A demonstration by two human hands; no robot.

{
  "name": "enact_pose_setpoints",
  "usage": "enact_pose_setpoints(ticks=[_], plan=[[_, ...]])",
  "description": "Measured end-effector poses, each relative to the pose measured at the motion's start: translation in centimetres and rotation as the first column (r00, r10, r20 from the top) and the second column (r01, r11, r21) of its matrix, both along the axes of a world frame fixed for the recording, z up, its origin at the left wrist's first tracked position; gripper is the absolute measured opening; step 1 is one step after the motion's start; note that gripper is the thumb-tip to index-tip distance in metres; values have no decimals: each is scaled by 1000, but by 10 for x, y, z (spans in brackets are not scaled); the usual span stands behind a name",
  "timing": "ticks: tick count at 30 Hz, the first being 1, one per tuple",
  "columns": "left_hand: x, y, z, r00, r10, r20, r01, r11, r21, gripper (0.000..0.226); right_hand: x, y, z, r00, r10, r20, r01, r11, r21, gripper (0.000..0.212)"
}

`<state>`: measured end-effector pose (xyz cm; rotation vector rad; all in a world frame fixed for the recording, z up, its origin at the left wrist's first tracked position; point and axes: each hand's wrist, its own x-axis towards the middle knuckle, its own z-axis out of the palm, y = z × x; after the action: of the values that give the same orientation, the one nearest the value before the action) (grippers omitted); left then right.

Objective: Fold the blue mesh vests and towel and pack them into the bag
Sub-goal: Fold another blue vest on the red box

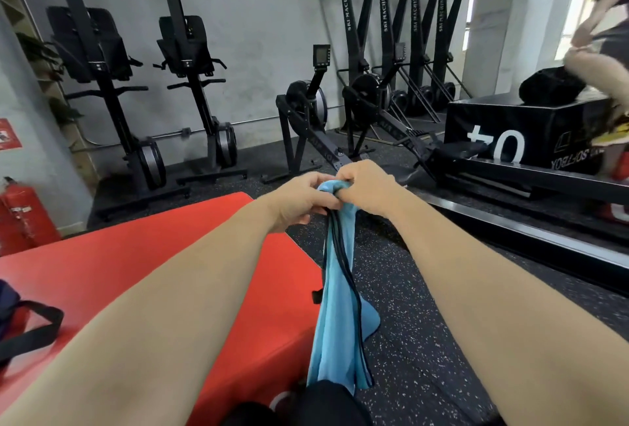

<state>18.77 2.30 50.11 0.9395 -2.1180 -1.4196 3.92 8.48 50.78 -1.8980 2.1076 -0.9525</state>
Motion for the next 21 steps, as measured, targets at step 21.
enact_pose_setpoints(ticks=[21], plan=[[2, -32, 5, 934, 355, 41, -316, 876, -364, 47, -33, 21, -124, 976, -81, 202, -2, 924, 382, 39]])
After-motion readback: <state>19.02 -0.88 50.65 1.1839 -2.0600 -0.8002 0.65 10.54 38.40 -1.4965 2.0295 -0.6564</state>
